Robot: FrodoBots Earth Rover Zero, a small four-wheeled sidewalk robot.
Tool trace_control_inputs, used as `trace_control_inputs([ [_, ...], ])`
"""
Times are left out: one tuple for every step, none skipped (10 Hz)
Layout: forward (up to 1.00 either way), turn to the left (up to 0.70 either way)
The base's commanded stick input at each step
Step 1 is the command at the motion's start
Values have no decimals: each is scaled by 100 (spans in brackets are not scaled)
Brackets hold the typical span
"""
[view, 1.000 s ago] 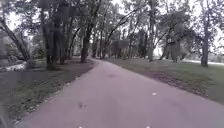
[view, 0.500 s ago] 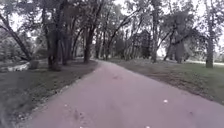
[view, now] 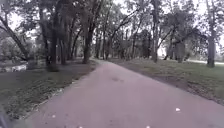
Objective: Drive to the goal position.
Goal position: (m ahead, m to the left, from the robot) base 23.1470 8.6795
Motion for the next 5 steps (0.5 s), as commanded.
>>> trace_control_inputs([
  [46,0],
  [65,0],
  [68,0],
  [69,0],
  [69,0],
])
